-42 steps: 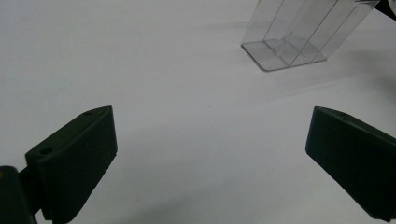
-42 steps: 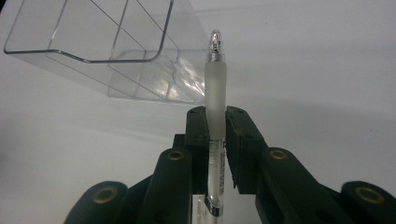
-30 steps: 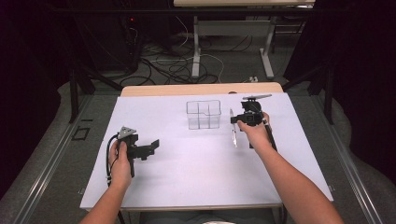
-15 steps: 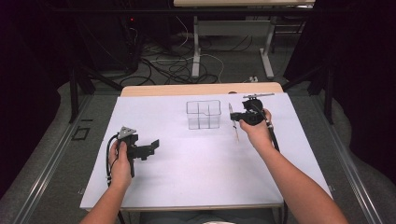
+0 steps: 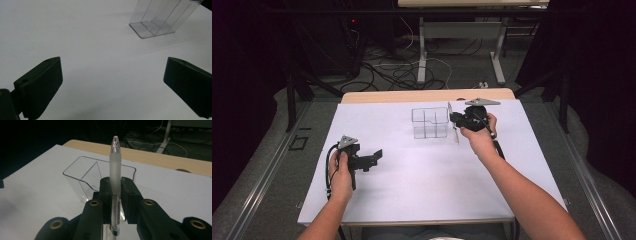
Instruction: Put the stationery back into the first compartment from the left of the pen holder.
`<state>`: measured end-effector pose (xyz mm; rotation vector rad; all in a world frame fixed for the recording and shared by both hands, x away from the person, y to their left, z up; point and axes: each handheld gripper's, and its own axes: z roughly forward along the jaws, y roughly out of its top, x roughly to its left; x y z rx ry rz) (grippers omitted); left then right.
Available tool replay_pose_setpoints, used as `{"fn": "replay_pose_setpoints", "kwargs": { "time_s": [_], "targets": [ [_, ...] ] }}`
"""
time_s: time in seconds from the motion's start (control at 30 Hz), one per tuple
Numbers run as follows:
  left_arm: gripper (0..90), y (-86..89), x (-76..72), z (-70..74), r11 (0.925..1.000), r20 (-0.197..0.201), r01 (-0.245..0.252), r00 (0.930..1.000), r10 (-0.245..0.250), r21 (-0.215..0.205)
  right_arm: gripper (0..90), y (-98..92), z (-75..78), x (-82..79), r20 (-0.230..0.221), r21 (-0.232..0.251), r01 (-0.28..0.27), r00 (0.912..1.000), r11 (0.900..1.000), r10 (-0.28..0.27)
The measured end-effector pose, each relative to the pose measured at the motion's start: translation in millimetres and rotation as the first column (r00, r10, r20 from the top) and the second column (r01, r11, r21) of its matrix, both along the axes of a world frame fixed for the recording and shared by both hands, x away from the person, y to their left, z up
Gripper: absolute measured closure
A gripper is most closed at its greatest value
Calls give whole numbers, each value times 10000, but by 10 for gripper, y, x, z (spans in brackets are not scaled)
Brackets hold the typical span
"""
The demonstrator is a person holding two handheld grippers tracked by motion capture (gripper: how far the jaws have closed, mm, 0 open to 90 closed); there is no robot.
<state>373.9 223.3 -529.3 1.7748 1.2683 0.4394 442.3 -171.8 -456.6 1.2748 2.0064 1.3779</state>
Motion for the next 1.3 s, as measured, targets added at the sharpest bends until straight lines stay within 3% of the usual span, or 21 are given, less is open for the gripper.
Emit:
{"fn": "replay_pose_setpoints", "kwargs": {
  "time_s": [0.47,1.3],
  "targets": [
    [22,0,0,0,10000,-4,-29,10000,29,-65,797,210,118,58,926,217,-313,9953,9993,292],
    [22,30,39,-15,9995,-25,-211,9998,210,-251,796,428,372,300,1367,243,-181,9905,9995,146]
  ]
}}
